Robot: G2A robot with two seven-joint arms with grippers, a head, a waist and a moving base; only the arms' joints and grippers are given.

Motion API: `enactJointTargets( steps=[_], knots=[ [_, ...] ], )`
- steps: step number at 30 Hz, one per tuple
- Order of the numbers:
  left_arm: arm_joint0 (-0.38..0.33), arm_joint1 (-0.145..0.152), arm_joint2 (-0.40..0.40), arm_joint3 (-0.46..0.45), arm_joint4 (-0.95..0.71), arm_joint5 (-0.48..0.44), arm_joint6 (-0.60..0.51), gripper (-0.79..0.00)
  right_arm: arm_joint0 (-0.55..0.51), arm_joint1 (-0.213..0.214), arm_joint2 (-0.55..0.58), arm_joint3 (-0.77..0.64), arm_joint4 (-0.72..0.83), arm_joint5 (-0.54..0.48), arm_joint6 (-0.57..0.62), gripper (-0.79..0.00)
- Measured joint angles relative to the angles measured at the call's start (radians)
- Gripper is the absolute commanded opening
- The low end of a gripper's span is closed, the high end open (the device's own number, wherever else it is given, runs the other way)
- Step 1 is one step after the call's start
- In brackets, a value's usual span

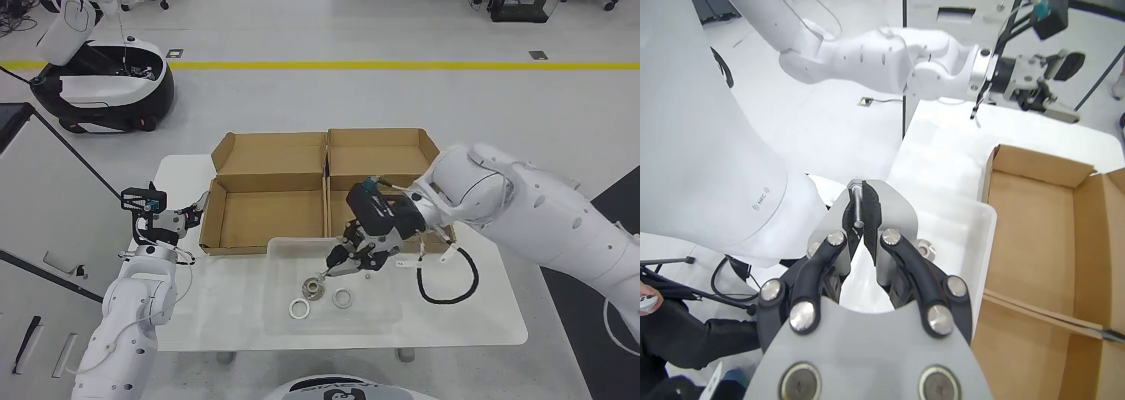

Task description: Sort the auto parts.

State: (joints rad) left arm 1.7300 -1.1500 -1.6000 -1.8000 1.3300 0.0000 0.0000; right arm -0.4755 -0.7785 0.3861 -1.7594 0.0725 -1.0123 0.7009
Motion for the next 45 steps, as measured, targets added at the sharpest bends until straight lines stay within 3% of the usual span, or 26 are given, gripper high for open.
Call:
enactJointTargets(
  steps=[19, 27, 35, 39, 45],
  knots=[
    [0.0, 0.0, 0.0, 0.0, 0.0, 0.0, 0.0, 0.0, -0.023, 0.001, 0.034, -0.007, 0.008, 0.006, -0.033, -0.785],
    [0.0, 0.0, 0.0, 0.0, 0.0, 0.0, 0.0, 0.0, -0.093, 0.017, 0.159, -0.007, 0.132, 0.0, -0.225, -0.785],
    [0.0, 0.0, 0.0, 0.0, 0.0, 0.0, 0.0, 0.0, -0.217, 0.025, 0.349, -0.101, 0.322, 0.0, -0.318, -0.785],
    [0.0, 0.0, 0.0, 0.0, 0.0, 0.0, 0.0, 0.0, -0.277, 0.005, 0.425, -0.143, 0.439, 0.0, -0.278, -0.785],
    [0.0, 0.0, 0.0, 0.0, 0.0, 0.0, 0.0, 0.0, -0.338, -0.045, 0.519, -0.148, 0.645, 0.0, -0.108, -0.785]
  ],
)
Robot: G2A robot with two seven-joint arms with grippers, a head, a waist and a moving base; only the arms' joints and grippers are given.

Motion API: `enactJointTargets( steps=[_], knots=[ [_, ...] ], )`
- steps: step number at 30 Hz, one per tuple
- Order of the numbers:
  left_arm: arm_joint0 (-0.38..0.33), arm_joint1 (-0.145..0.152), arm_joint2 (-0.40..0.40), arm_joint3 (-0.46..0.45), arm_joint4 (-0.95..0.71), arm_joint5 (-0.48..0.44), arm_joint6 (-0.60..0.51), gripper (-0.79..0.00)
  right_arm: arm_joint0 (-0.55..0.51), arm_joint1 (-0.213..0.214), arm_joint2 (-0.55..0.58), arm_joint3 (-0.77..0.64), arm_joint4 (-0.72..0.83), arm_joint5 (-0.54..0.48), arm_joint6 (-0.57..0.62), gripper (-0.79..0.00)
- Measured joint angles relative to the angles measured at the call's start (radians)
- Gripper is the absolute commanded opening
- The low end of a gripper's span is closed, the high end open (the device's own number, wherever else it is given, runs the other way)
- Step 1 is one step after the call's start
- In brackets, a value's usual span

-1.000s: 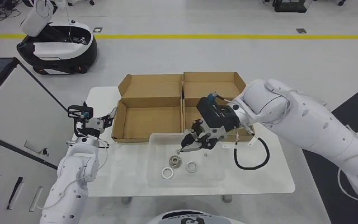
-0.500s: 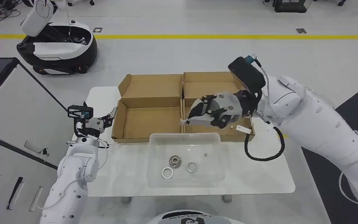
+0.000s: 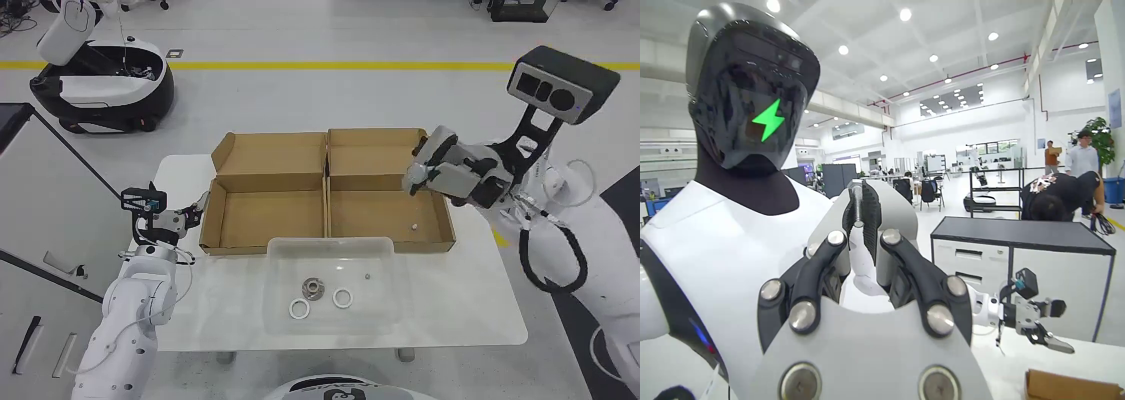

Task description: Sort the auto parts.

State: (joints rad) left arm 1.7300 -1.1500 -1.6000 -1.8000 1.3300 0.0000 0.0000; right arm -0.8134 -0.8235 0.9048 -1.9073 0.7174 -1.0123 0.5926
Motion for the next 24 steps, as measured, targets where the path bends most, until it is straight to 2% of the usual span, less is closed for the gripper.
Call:
enactJointTargets(
  steps=[5, 7, 22, 24],
  knots=[
    [0.0, 0.0, 0.0, 0.0, 0.0, 0.0, 0.0, 0.0, -0.028, -0.058, 0.045, 0.023, 0.193, 0.0, 0.195, -0.785],
    [0.0, 0.0, 0.0, 0.0, 0.0, 0.0, 0.0, 0.0, -0.027, -0.072, 0.043, 0.026, 0.226, 0.0, 0.237, -0.785],
    [0.0, 0.0, 0.0, 0.0, 0.0, 0.0, 0.0, 0.0, -0.029, -0.074, 0.042, 0.023, 0.222, 0.002, 0.213, -0.785],
    [0.0, 0.0, 0.0, 0.0, 0.0, 0.0, 0.0, 0.0, -0.049, -0.079, 0.043, -0.003, 0.242, 0.008, 0.173, -0.785]
  ],
)
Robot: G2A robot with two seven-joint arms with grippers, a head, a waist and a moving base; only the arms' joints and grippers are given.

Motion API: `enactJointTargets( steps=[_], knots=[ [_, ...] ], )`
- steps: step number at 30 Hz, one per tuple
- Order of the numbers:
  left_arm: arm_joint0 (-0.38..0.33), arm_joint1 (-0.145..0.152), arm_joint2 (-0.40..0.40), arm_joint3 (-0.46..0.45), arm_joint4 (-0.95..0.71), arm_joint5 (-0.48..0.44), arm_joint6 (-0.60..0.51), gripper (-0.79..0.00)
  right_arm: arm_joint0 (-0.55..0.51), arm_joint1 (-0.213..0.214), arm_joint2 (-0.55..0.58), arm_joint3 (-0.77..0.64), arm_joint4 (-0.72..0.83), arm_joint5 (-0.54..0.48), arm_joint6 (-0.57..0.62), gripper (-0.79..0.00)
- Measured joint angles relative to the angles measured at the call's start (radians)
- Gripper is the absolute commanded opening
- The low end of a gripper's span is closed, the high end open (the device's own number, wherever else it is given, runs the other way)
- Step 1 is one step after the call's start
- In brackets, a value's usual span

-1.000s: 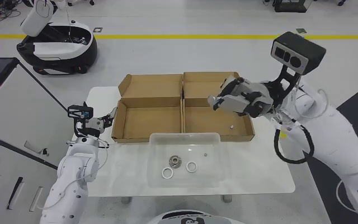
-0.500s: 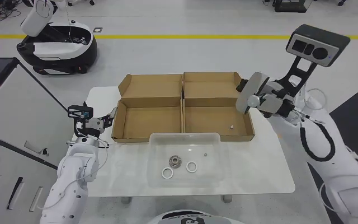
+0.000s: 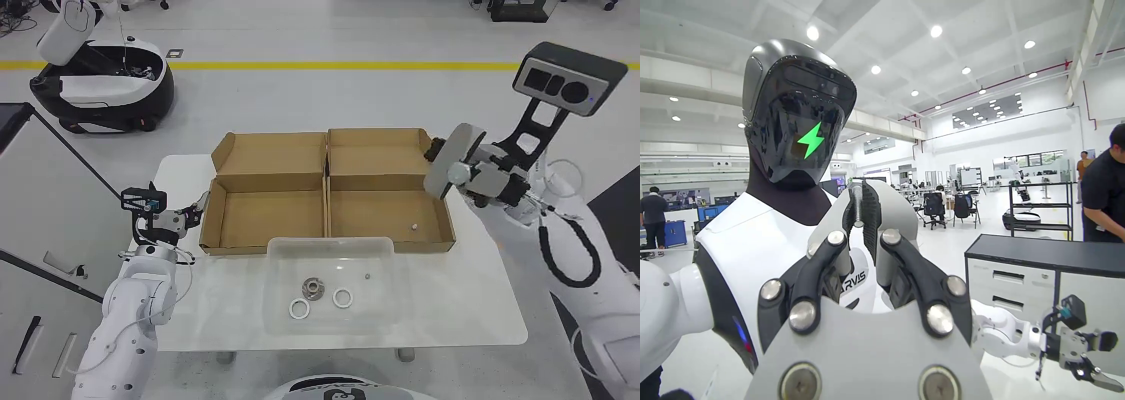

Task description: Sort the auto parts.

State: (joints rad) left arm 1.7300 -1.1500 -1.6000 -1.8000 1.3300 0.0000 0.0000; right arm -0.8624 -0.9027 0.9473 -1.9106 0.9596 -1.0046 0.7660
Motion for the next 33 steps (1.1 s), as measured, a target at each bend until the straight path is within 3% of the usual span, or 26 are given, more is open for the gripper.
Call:
enactJointTargets(
  steps=[5, 11, 25, 33],
  knots=[
    [0.0, 0.0, 0.0, 0.0, 0.0, 0.0, 0.0, 0.0, -0.027, -0.021, -0.004, -0.039, 0.077, -0.008, -0.041, -0.785],
    [0.0, 0.0, 0.0, 0.0, 0.0, 0.0, 0.0, 0.0, -0.042, -0.049, 0.008, -0.042, 0.14, -0.008, -0.002, -0.785],
    [0.0, 0.0, 0.0, 0.0, 0.0, 0.0, 0.0, 0.0, -0.073, -0.057, 0.101, -0.023, -0.04, 0.155, 0.067, -0.785],
    [0.0, 0.0, 0.0, 0.0, 0.0, 0.0, 0.0, 0.0, -0.115, -0.078, 0.113, -0.046, 0.069, 0.097, 0.024, -0.785]
  ],
)
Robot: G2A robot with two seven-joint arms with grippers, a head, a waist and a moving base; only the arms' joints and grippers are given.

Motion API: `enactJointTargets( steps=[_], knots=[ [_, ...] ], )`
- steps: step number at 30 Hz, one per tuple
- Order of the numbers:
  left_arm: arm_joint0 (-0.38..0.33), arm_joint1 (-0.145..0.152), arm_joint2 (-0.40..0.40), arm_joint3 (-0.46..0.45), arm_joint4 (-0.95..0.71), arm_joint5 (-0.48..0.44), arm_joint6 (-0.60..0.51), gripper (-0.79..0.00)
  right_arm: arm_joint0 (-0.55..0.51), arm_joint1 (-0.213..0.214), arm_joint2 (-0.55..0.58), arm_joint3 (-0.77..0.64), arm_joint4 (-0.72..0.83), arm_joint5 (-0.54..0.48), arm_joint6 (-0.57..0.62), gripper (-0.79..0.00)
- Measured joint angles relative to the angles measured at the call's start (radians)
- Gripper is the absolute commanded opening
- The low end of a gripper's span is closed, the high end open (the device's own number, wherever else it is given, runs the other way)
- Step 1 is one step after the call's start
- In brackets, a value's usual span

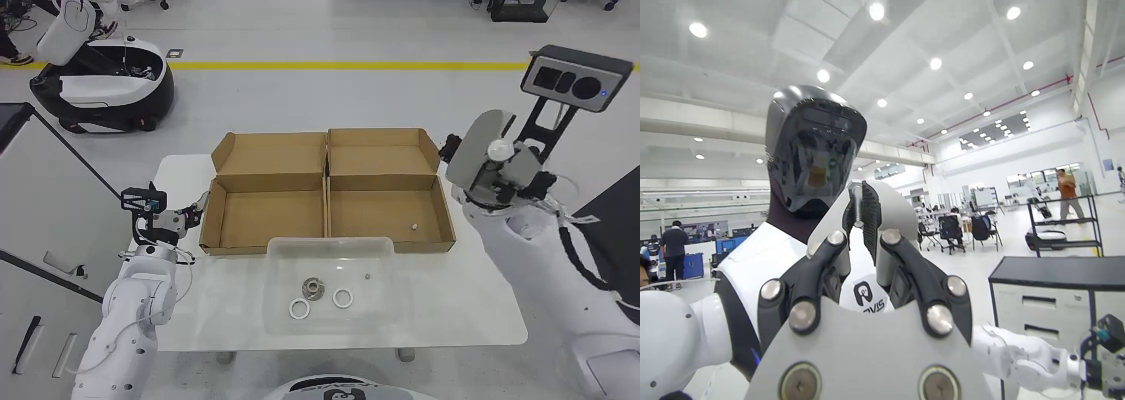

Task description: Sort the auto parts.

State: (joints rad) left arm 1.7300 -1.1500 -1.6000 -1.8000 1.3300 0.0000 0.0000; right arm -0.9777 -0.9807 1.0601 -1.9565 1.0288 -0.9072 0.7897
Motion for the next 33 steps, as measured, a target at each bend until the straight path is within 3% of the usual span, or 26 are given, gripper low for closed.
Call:
enactJointTargets(
  steps=[7, 23, 33],
  knots=[
    [0.0, 0.0, 0.0, 0.0, 0.0, 0.0, 0.0, 0.0, -0.012, -0.017, 0.015, 0.002, 0.051, -0.008, 0.003, -0.785],
    [0.0, 0.0, 0.0, 0.0, 0.0, 0.0, 0.0, 0.0, -0.026, -0.024, 0.097, 0.013, -0.197, 0.144, 0.082, -0.785],
    [0.0, 0.0, 0.0, 0.0, 0.0, 0.0, 0.0, 0.0, -0.04, -0.041, 0.1, 0.0, -0.119, 0.118, 0.073, -0.785]
  ],
)
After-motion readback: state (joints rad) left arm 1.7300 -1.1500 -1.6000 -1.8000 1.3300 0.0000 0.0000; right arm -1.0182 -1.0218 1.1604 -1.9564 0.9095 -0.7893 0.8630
